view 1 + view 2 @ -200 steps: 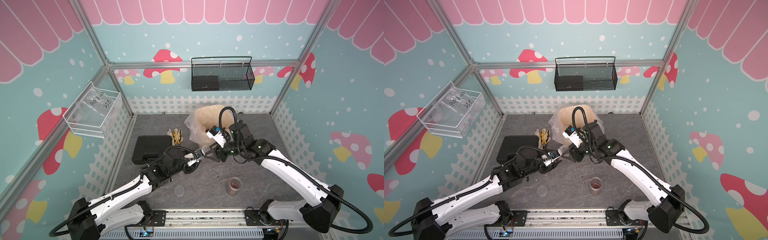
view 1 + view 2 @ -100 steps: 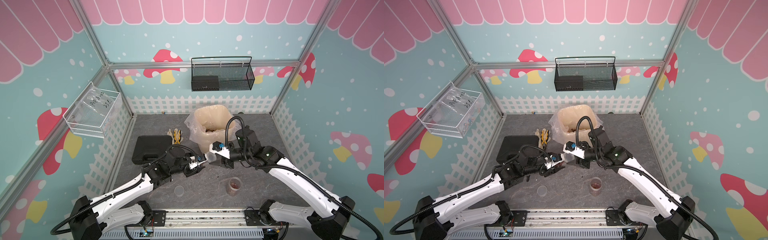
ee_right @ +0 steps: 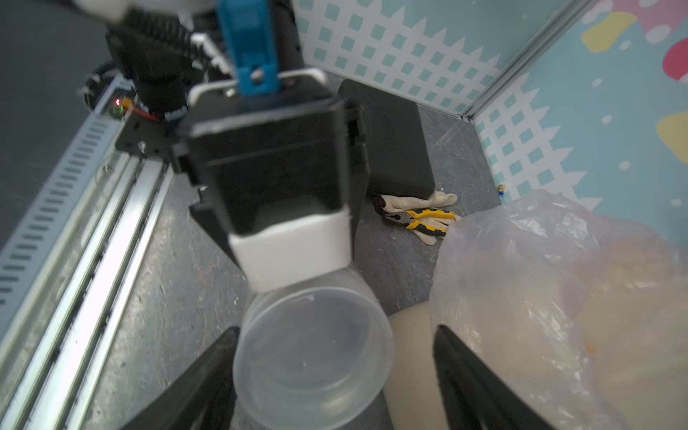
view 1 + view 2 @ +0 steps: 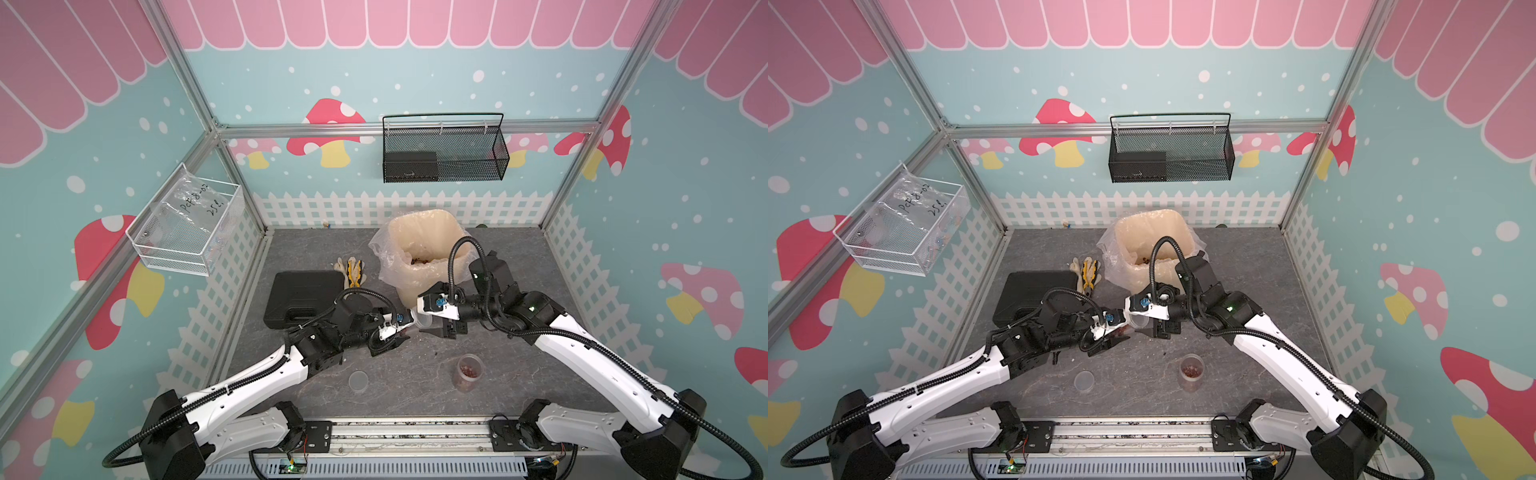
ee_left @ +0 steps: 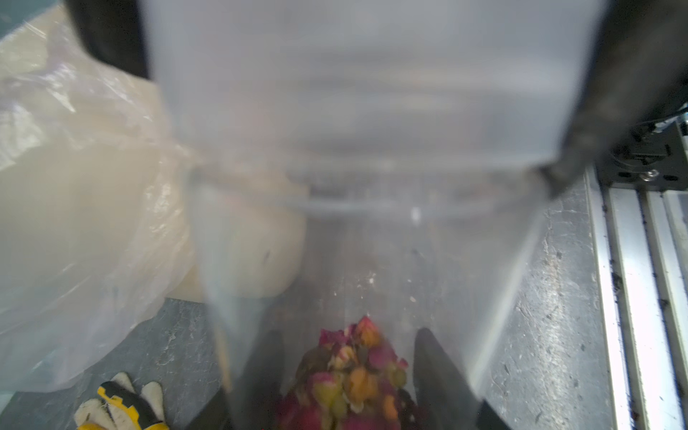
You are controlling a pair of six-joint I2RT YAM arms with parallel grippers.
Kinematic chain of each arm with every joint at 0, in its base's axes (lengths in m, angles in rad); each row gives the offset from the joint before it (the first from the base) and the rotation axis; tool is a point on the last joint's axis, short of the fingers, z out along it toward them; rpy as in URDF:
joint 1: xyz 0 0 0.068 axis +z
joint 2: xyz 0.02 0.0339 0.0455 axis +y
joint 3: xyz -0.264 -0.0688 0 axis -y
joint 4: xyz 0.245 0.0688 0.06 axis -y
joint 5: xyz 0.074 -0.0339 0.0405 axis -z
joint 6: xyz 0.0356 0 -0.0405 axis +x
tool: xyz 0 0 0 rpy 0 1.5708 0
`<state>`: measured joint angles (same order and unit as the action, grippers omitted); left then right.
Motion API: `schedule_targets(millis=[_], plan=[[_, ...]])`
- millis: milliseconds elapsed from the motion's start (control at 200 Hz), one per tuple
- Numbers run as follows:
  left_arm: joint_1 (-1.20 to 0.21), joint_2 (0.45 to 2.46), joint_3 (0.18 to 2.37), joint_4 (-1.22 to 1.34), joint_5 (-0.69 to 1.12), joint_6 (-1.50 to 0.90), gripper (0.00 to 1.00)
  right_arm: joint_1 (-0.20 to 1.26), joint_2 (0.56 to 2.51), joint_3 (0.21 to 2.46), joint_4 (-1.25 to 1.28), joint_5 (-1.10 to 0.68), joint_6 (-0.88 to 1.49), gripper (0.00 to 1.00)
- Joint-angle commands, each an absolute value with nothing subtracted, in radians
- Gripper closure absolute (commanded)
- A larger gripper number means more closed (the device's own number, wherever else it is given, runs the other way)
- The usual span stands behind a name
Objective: Empty the moldy dried flower tea in the jars
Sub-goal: Unscrew the lid from the jar.
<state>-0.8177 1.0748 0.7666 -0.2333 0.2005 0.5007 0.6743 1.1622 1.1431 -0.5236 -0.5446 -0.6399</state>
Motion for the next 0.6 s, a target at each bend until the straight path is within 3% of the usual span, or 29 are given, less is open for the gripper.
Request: schedule_targets(millis=[0,160,255,390,595], plan=[[-0.828,1.040,0.745,-0.177,0.140,0.505,1.00,0.670,1.082,1.141,-0.405,-0.609,-0.503,0.04],[-0.829,1.020,0.730,-0.140,0.108,0.509,1.00,0.671,0.926,1.023,-0.262,-0.664,-0.251,0.04],[-0.828,1.013,0.722,-0.118,0.091,0.509,1.00,0.670,0.882,1.003,-0.214,-0.580,-0.055,0.04],[-0.829,1.010,0.722,-0.108,0.069,0.514,1.00,0.671,0.984,1.128,-0.356,-0.348,0.232,0.04],[-0.829,1.014,0.726,-0.104,0.063,0.516,1.00,0.671,1.135,1.231,-0.487,-0.408,0.330,0.07]])
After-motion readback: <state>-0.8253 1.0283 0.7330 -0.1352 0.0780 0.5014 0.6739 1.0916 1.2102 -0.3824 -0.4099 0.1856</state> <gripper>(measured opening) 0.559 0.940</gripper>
